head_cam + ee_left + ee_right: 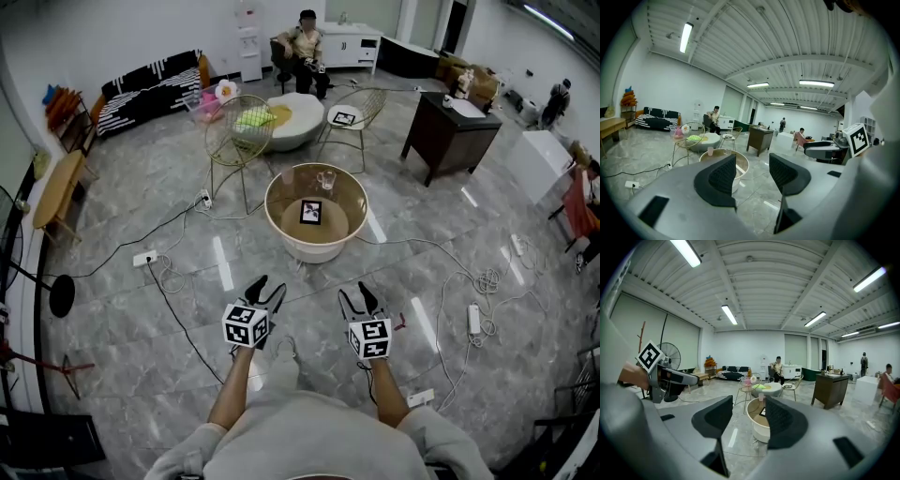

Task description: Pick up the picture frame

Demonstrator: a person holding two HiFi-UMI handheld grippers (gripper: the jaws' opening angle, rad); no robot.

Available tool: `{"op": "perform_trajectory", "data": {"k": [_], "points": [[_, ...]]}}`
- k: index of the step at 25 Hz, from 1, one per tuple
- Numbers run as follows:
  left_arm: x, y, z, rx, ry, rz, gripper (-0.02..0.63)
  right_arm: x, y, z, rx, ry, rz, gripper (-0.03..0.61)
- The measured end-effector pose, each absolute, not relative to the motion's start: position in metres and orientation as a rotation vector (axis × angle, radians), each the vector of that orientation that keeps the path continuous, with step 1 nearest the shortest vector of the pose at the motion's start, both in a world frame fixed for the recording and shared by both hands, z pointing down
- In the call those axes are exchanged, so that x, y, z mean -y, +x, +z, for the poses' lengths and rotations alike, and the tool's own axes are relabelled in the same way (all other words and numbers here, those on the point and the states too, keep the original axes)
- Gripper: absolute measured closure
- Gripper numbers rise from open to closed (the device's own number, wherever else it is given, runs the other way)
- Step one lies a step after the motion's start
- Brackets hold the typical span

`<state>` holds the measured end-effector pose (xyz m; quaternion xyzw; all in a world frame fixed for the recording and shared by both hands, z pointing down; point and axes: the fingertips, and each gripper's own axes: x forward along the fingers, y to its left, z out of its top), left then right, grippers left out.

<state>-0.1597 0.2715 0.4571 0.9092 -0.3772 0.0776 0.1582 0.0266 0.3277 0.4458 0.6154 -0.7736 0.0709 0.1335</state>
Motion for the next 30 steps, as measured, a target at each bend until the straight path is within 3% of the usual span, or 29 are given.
{"op": "perform_trajectory", "data": {"k": [18, 30], "points": [[-0.080, -0.154, 0.443, 1.004, 2.620, 0.194, 0.393, -0.152, 0.028, 0.432, 2.171, 1.850, 0.217, 0.361], [-0.012, -0.145, 0.453, 0.931, 2.641, 0.211, 0.394, -0.093, 0.025, 0.446, 2.124, 1.875, 0.234, 0.362]]}}
